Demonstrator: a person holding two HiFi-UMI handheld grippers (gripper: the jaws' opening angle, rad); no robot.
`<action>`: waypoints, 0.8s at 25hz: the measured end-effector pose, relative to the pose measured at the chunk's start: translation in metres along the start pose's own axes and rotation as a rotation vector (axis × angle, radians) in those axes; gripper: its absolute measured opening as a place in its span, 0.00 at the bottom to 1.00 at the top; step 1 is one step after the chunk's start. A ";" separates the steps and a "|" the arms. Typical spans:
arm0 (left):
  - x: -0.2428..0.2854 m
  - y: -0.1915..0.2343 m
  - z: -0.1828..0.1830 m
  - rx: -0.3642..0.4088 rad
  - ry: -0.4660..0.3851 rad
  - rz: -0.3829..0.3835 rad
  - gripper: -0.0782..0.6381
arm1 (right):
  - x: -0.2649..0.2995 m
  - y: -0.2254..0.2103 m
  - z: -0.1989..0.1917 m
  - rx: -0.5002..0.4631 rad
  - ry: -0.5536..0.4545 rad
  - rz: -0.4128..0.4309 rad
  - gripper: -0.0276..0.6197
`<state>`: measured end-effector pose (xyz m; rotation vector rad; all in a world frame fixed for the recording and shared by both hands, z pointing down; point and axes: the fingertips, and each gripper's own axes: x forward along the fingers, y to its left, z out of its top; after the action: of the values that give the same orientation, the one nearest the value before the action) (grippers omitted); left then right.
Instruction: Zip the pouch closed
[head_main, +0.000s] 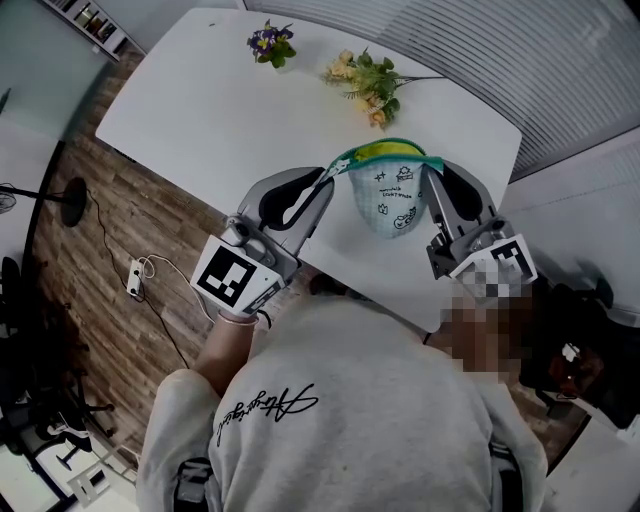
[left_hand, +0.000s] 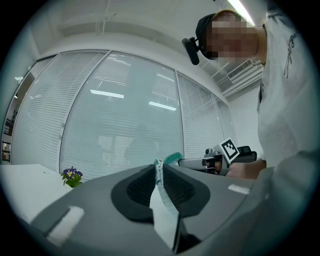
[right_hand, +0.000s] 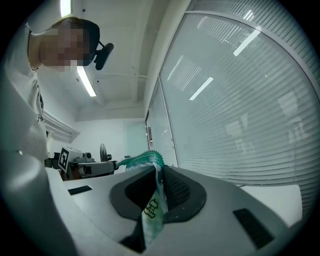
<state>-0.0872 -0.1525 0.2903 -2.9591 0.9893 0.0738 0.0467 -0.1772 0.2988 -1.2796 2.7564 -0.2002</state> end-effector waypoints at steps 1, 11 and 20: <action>0.000 0.001 0.000 -0.009 -0.001 0.000 0.17 | 0.001 0.000 -0.002 0.002 0.007 0.000 0.10; 0.001 0.000 -0.006 -0.045 0.020 0.001 0.16 | -0.005 -0.016 -0.011 -0.031 0.062 -0.050 0.28; 0.001 -0.004 -0.025 -0.056 0.072 0.006 0.16 | -0.007 0.002 0.002 -0.045 0.027 0.025 0.27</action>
<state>-0.0831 -0.1506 0.3150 -3.0299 1.0212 -0.0048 0.0502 -0.1705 0.2964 -1.2616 2.8139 -0.1557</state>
